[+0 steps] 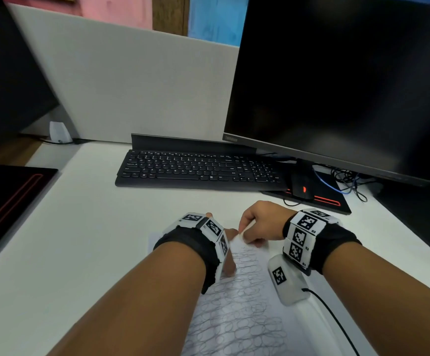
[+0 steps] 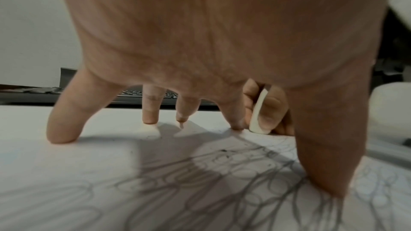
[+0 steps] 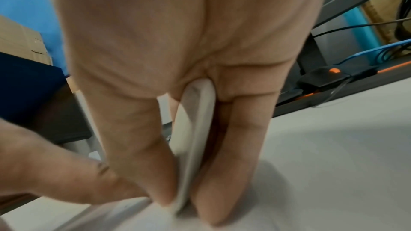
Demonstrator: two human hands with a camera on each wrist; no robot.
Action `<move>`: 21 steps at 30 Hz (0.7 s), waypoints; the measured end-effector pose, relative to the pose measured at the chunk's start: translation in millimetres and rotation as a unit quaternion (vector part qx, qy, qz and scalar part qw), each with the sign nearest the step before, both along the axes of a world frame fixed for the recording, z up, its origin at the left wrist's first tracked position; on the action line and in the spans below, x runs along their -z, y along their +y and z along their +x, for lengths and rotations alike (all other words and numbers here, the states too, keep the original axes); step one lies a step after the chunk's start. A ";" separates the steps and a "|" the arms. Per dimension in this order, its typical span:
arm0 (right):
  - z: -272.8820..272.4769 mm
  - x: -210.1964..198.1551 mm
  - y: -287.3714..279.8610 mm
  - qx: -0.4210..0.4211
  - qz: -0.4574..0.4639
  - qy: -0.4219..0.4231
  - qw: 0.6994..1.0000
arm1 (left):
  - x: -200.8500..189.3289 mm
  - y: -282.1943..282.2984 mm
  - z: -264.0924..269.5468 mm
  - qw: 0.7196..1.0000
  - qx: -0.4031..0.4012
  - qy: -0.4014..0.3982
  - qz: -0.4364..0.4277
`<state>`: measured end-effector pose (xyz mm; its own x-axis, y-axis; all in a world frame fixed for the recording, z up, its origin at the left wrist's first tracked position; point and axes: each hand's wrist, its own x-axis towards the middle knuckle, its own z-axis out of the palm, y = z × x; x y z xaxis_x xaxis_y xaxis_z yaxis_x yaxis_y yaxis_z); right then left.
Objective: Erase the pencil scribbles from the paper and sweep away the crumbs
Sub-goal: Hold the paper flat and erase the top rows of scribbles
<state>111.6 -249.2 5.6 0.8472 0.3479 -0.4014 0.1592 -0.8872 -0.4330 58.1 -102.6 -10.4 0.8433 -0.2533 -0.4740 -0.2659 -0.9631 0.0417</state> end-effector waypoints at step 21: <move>5.8 3.4 -12.7 -0.033 -0.025 -0.039 0.998 | 18.3 3.6 20.5 0.999 -0.030 -0.009 0.043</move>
